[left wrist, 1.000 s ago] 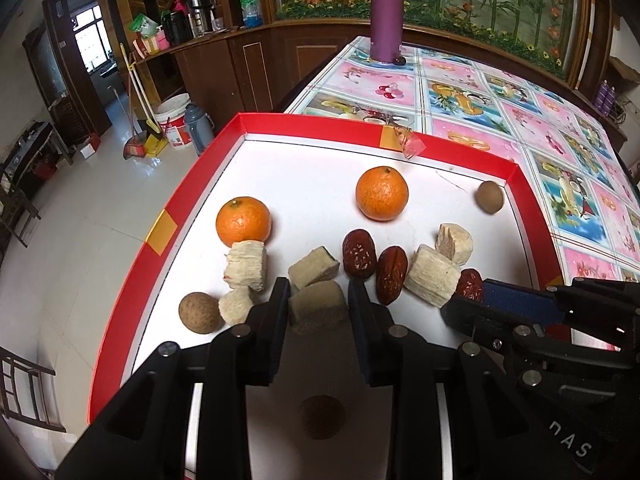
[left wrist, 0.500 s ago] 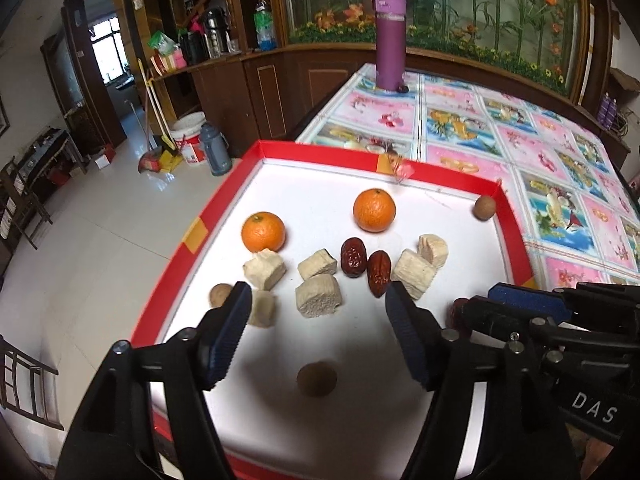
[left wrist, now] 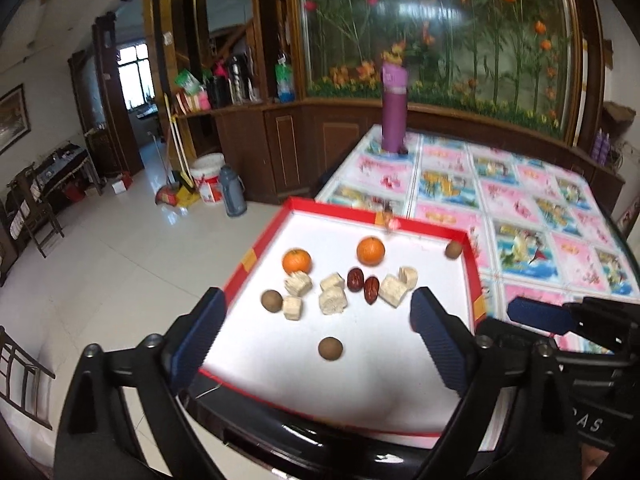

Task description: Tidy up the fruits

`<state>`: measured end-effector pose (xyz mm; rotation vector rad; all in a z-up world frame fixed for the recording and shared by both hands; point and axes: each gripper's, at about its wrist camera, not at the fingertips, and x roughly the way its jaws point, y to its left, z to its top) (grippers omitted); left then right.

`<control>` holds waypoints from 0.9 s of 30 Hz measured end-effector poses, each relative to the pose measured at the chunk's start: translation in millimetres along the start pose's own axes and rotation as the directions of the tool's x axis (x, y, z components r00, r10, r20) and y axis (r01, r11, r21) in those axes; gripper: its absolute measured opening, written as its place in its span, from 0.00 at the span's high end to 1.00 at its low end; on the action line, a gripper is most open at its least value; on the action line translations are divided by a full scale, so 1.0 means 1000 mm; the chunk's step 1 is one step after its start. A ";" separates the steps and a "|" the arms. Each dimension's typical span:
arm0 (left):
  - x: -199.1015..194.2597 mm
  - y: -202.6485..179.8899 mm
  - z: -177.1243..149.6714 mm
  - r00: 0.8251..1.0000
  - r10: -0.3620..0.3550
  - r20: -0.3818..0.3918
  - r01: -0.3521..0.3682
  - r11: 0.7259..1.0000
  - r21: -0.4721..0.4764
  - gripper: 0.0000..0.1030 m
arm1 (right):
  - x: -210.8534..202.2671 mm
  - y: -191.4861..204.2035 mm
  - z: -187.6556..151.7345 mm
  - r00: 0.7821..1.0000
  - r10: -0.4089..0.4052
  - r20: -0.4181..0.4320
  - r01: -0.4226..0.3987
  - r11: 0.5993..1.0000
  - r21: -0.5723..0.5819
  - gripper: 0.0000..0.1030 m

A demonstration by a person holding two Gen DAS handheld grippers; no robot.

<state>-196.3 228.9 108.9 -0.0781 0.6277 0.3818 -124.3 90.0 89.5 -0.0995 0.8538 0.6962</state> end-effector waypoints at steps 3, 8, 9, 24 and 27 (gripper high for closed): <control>-0.023 0.002 0.000 0.999 0.006 0.053 -0.006 1.000 0.000 0.00 | -0.019 0.006 -0.006 0.999 -0.020 0.048 0.021 1.000 -0.022 0.55; -0.057 0.003 -0.001 0.992 0.029 0.123 -0.031 0.999 0.012 0.00 | -0.051 0.017 -0.020 0.987 -0.066 0.143 0.074 0.996 -0.054 0.45; -0.062 0.003 -0.002 0.991 0.028 0.131 -0.030 0.999 0.013 0.00 | -0.058 0.017 -0.023 0.984 -0.071 0.162 0.080 0.995 -0.053 0.43; -0.098 0.006 -0.008 0.988 0.035 0.148 -0.038 0.999 0.015 0.00 | -0.100 0.016 -0.039 0.950 -0.093 0.297 0.097 0.995 0.001 0.25; -0.100 0.007 -0.009 0.988 0.044 0.150 -0.047 0.999 0.016 0.00 | -0.104 0.015 -0.041 0.946 -0.087 0.313 0.087 0.996 0.015 0.25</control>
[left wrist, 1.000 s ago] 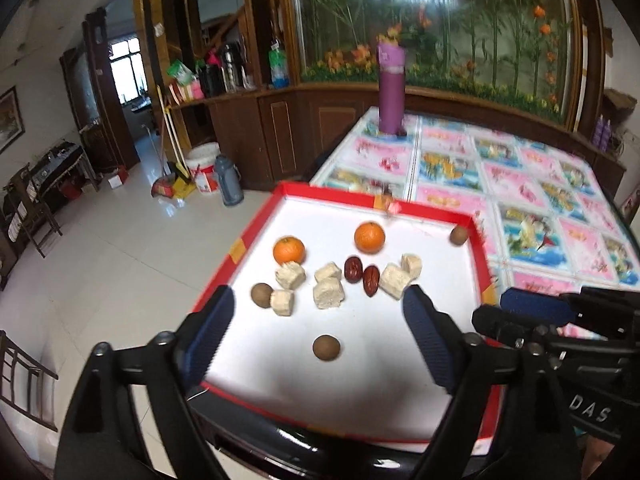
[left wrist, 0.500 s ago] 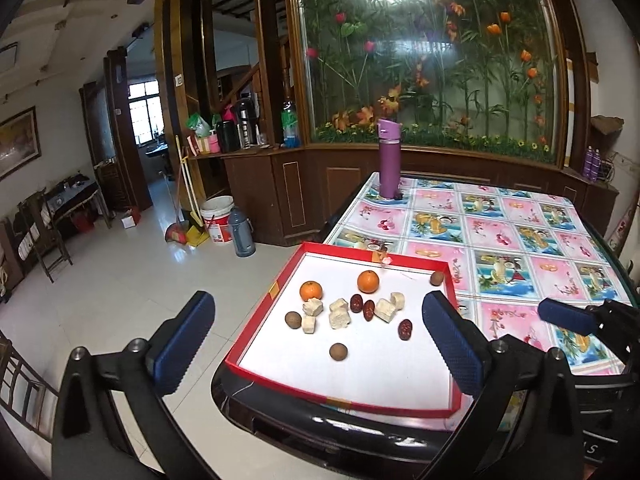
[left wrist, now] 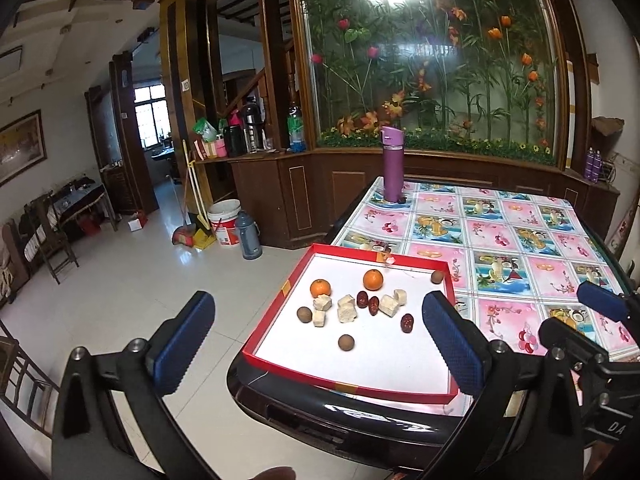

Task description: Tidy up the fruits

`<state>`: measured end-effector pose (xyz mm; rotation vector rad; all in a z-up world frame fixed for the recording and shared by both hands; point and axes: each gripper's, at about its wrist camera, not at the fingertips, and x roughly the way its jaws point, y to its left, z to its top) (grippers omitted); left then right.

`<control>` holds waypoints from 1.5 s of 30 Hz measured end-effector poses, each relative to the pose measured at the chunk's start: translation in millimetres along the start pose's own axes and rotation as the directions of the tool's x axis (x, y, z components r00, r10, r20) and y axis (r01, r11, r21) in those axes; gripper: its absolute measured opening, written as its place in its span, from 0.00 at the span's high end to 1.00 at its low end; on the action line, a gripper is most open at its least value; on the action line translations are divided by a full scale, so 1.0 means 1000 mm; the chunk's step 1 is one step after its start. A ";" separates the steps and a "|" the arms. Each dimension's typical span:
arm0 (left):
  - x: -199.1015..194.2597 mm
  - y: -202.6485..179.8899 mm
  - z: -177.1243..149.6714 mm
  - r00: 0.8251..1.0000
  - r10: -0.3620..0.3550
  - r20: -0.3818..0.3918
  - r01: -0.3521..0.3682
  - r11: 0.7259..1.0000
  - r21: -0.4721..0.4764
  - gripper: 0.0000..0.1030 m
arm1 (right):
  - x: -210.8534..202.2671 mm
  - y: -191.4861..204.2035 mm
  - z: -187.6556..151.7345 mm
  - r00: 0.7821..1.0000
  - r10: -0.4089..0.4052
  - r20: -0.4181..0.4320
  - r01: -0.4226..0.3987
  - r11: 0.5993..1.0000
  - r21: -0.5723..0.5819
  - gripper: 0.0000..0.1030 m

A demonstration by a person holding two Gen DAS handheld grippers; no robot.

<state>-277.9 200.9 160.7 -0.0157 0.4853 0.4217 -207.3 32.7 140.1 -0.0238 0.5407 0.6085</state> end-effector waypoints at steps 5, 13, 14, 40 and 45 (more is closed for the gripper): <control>-0.002 0.003 -0.002 1.000 0.007 -0.001 -0.007 1.000 -0.002 0.00 | -0.001 0.001 -0.002 1.000 -0.003 0.003 0.003 1.000 -0.001 0.24; -0.002 0.006 -0.002 1.000 0.008 -0.003 -0.008 1.000 -0.010 0.00 | -0.001 0.006 -0.005 1.000 0.009 -0.005 -0.009 1.000 -0.009 0.24; -0.002 0.006 -0.002 1.000 0.008 -0.003 -0.008 1.000 -0.010 0.00 | -0.001 0.006 -0.005 1.000 0.008 -0.007 -0.008 1.000 -0.011 0.24; 0.004 0.018 -0.022 0.999 0.015 -0.041 -0.016 0.999 -0.032 0.00 | 0.001 0.020 -0.012 1.000 0.021 -0.016 -0.022 1.000 -0.013 0.24; 0.004 0.019 -0.023 0.999 0.013 -0.045 -0.015 0.999 -0.034 0.00 | 0.001 0.022 -0.014 1.000 0.020 -0.019 -0.020 1.000 -0.013 0.24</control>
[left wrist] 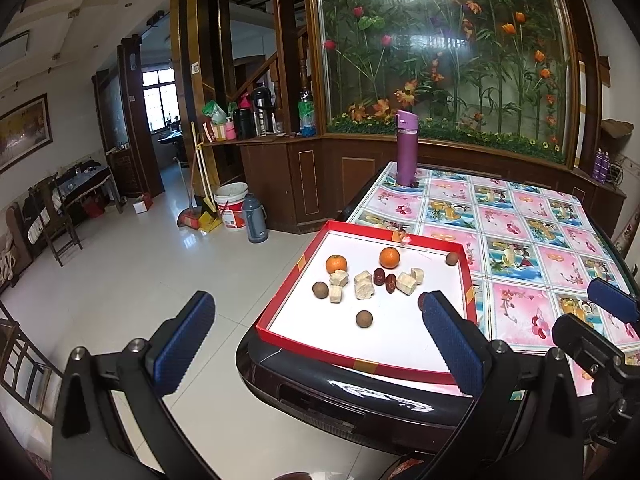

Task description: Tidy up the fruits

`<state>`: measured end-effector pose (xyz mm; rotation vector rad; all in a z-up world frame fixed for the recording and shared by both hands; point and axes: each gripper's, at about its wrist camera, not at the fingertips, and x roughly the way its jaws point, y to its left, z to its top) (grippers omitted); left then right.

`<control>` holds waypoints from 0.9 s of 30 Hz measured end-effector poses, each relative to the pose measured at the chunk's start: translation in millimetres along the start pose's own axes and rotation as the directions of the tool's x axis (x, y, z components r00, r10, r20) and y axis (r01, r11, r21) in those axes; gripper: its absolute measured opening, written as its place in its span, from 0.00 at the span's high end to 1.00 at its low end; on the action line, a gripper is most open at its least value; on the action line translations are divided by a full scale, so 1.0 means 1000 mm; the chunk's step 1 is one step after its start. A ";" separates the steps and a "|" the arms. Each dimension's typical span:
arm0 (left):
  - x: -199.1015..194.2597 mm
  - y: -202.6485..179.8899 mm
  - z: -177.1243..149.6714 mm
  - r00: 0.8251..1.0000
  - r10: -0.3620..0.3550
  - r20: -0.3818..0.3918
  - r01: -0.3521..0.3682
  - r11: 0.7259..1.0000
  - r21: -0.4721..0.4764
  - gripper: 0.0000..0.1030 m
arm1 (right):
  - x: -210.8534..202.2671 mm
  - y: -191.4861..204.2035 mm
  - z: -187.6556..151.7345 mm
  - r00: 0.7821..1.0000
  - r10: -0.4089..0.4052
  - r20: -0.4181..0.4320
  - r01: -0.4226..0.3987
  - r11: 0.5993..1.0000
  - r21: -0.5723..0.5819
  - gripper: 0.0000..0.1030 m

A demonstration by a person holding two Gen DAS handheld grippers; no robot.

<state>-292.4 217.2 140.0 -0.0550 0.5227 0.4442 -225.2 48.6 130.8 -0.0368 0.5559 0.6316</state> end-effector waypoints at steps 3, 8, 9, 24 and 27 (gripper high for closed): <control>0.000 0.001 -0.004 1.000 -0.002 -0.005 0.002 1.000 -0.006 0.00 | -0.003 0.003 -0.001 1.000 -0.004 0.002 0.004 1.000 -0.004 0.24; -0.001 0.003 -0.007 1.000 -0.004 -0.008 0.004 1.000 -0.010 0.00 | -0.006 0.006 -0.001 1.000 -0.005 0.004 0.005 1.000 -0.004 0.24; -0.002 0.003 -0.007 1.000 -0.003 -0.007 0.003 1.000 -0.010 0.00 | -0.006 0.007 -0.001 1.000 -0.008 0.005 0.008 1.000 -0.006 0.24; -0.007 -0.016 -0.007 1.000 -0.012 -0.010 0.012 1.000 0.017 0.00 | -0.014 -0.009 -0.003 0.999 -0.038 0.025 0.037 0.999 0.010 0.24; 0.000 -0.025 -0.003 1.000 -0.022 -0.019 0.022 0.999 0.031 0.00 | -0.010 -0.016 0.002 0.998 -0.051 0.022 0.051 0.998 0.024 0.24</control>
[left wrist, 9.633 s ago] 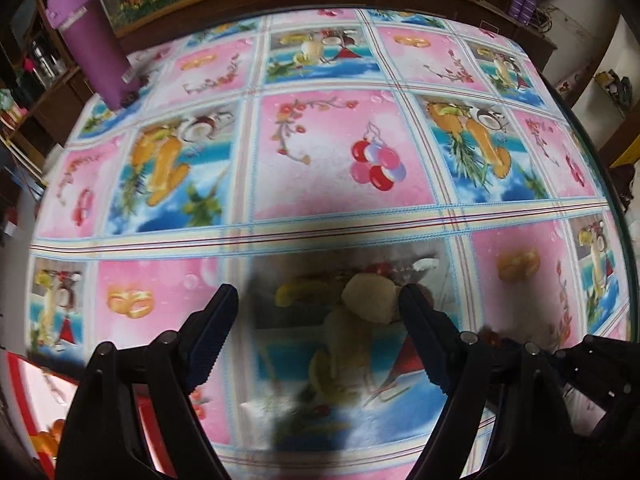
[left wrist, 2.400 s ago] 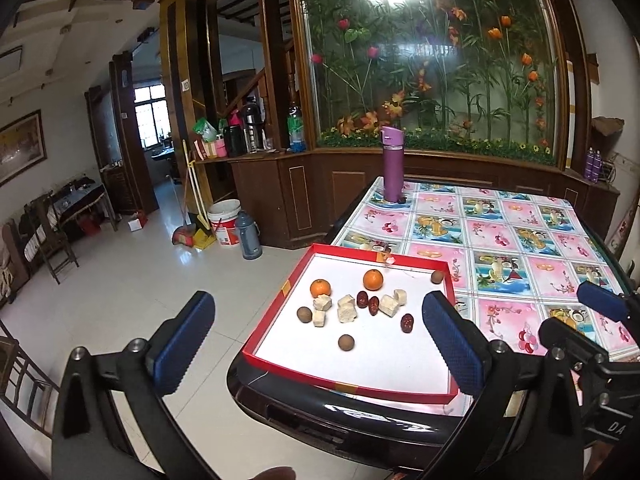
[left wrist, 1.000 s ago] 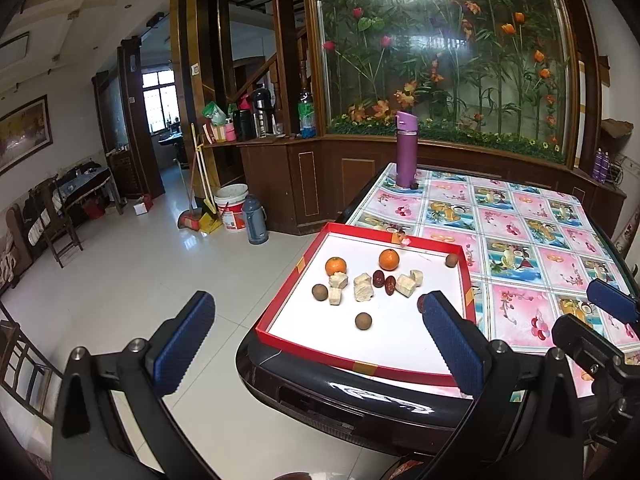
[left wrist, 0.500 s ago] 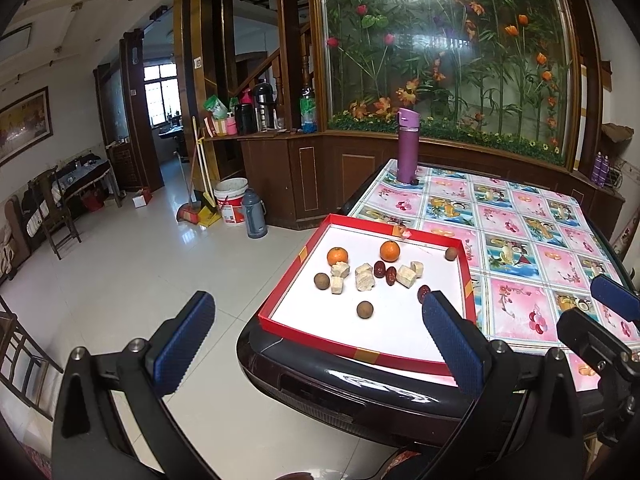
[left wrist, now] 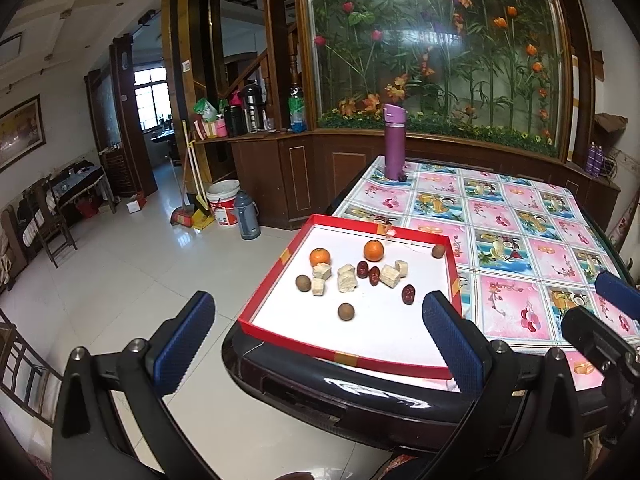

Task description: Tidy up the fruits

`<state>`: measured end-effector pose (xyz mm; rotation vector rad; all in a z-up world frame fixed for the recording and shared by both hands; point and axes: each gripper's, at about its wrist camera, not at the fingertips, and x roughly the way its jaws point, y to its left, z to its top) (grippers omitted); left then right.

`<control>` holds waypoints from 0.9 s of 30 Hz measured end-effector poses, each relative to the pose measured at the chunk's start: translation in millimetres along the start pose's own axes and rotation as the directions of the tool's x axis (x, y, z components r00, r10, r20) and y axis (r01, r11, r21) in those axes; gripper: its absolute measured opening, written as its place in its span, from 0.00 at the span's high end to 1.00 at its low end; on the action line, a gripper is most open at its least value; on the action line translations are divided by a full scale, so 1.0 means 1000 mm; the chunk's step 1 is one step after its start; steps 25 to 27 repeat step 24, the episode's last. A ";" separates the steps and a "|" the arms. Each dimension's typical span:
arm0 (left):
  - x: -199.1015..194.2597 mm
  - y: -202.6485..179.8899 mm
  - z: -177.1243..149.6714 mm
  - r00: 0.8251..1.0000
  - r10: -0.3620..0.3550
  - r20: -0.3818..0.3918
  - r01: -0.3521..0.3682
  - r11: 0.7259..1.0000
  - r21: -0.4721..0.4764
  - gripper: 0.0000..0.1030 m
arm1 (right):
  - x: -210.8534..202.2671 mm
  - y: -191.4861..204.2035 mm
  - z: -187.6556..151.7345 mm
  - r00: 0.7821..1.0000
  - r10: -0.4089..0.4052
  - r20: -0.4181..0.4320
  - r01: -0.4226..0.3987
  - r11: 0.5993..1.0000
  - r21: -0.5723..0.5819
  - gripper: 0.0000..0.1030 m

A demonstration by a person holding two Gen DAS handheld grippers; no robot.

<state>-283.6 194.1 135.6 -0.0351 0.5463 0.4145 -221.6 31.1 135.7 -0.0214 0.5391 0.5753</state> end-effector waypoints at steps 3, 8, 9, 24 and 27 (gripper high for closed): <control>0.011 -0.004 0.005 1.000 -0.006 -0.014 0.006 1.000 0.012 0.00 | 0.008 -0.005 0.007 1.000 -0.004 -0.006 0.004 1.000 0.013 0.24; 0.031 0.003 0.014 0.999 -0.025 -0.028 0.025 1.000 -0.006 0.00 | 0.033 -0.001 0.016 0.999 -0.009 -0.032 0.010 1.000 0.007 0.24; 0.036 0.004 0.016 0.999 -0.031 -0.030 0.031 1.000 -0.005 0.00 | 0.036 0.000 0.017 0.999 -0.007 -0.035 0.007 1.000 0.009 0.24; 0.070 0.003 0.032 0.996 -0.083 -0.017 0.083 0.996 0.023 0.00 | 0.092 -0.010 0.021 0.995 0.025 -0.101 -0.021 0.999 0.041 0.24; 0.070 0.003 0.032 0.996 -0.083 -0.017 0.083 0.996 0.023 0.00 | 0.092 -0.010 0.021 0.995 0.025 -0.101 -0.021 0.999 0.041 0.24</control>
